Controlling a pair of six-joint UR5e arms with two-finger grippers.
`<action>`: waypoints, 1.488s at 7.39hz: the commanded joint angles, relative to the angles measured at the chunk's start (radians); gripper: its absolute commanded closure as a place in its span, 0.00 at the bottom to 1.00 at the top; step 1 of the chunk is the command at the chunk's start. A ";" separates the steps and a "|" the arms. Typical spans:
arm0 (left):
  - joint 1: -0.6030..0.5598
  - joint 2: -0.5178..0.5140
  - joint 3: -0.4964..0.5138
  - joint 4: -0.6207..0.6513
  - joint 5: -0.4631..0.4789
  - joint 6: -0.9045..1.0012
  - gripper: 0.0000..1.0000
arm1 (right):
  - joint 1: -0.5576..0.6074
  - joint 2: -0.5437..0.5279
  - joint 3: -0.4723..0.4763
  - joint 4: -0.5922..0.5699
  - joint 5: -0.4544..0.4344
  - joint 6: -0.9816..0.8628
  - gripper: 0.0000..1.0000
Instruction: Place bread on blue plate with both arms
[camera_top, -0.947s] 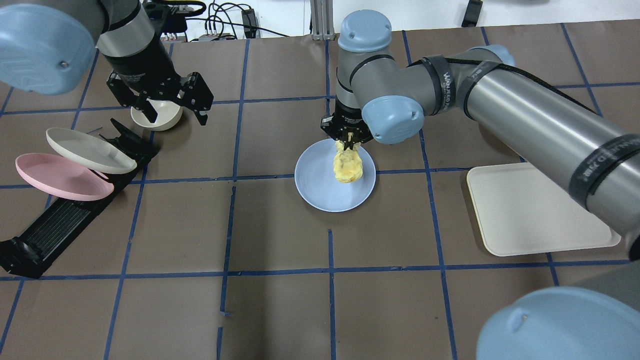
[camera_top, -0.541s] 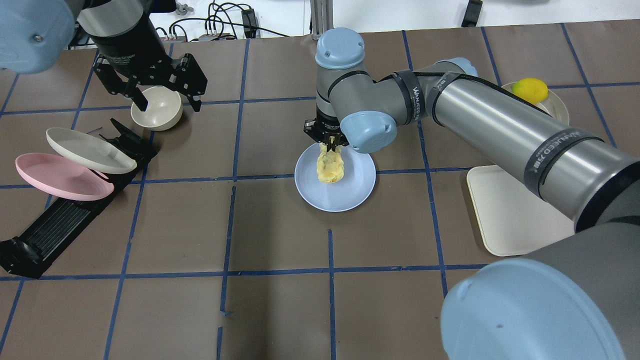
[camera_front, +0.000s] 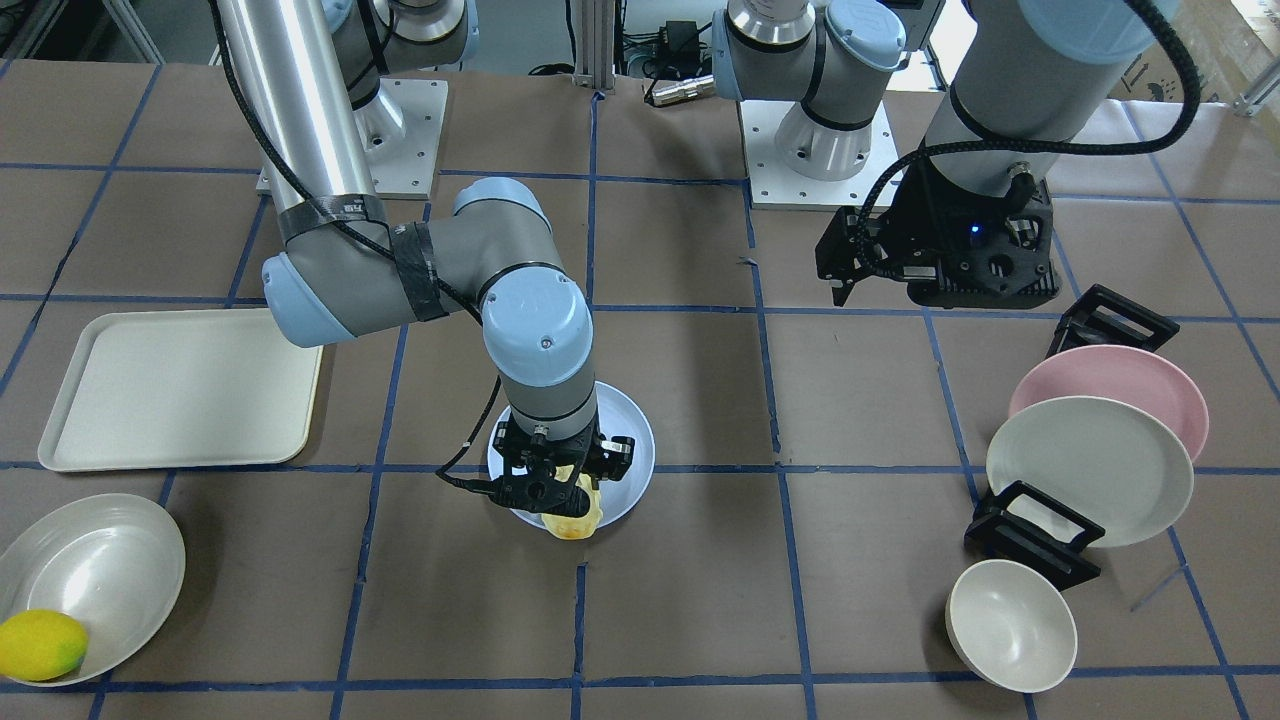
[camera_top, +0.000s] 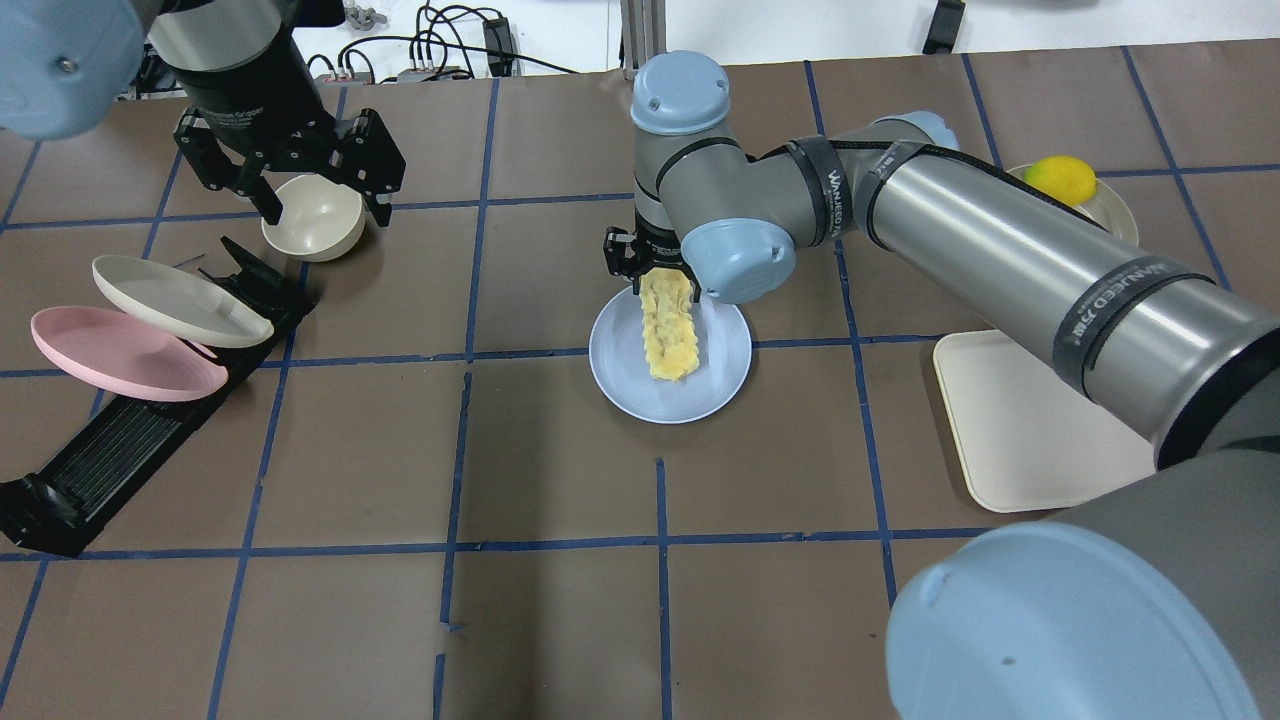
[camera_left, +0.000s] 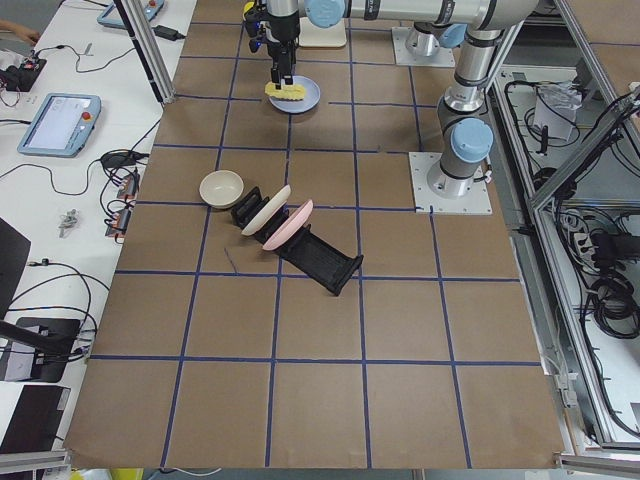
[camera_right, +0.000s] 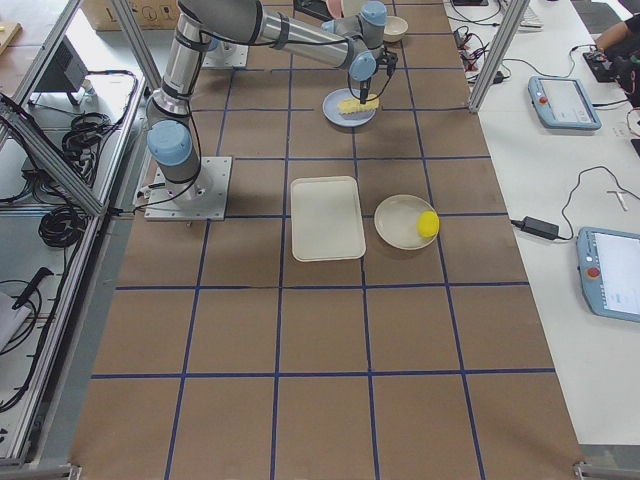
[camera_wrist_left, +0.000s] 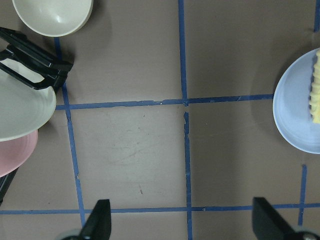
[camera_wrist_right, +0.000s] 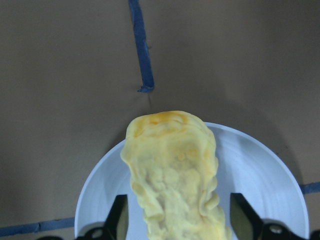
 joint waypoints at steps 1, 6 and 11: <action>-0.001 -0.010 -0.002 0.000 -0.007 -0.014 0.00 | -0.027 -0.042 -0.002 0.000 -0.035 -0.020 0.00; -0.003 0.011 0.001 0.006 -0.008 -0.023 0.00 | -0.256 -0.195 0.002 0.043 -0.073 -0.403 0.00; -0.004 0.022 0.001 0.007 -0.004 -0.023 0.00 | -0.404 -0.315 -0.010 0.371 -0.085 -0.641 0.00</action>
